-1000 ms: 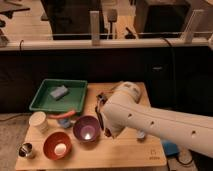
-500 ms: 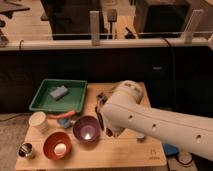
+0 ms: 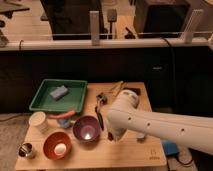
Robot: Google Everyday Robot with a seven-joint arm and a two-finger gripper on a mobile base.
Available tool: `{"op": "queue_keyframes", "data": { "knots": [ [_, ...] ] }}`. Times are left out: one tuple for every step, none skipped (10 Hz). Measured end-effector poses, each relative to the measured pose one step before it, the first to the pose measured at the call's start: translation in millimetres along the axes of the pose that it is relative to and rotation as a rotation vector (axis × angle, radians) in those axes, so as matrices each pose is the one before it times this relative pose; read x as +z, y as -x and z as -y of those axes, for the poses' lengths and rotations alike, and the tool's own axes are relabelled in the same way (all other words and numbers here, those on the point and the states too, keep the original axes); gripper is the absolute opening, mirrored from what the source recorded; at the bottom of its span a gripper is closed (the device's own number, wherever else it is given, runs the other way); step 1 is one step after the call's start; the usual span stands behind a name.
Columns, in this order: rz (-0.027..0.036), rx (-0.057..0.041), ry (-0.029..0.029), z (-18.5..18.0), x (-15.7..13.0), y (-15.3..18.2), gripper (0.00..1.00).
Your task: Place grapes in table surface
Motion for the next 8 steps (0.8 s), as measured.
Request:
{"op": "queue_keyframes", "data": {
  "knots": [
    [0.02115,0.00292,0.02267,-1.11,22.41,-1.11,0.00],
    [0.01235,0.00077,0.01475,-0.17,14.78,-1.21,0.00],
    [0.01981,0.00718,0.02006,-1.61,16.40,-0.84,0.00],
    [0.01690,0.00850,0.01960,-1.19,16.10,-2.19,0.00],
    [0.01700,0.00697,0.02418,-2.11,13.62,-1.12,0.00],
    [0.01156,0.00424,0.01613,-1.80,7.73,0.47,0.01],
    [0.00203,0.00719,0.02503,-3.84,4.30,0.11,0.08],
    [0.00127,0.00403,0.00846,-0.58,1.88,1.66,0.16]
  ]
}}
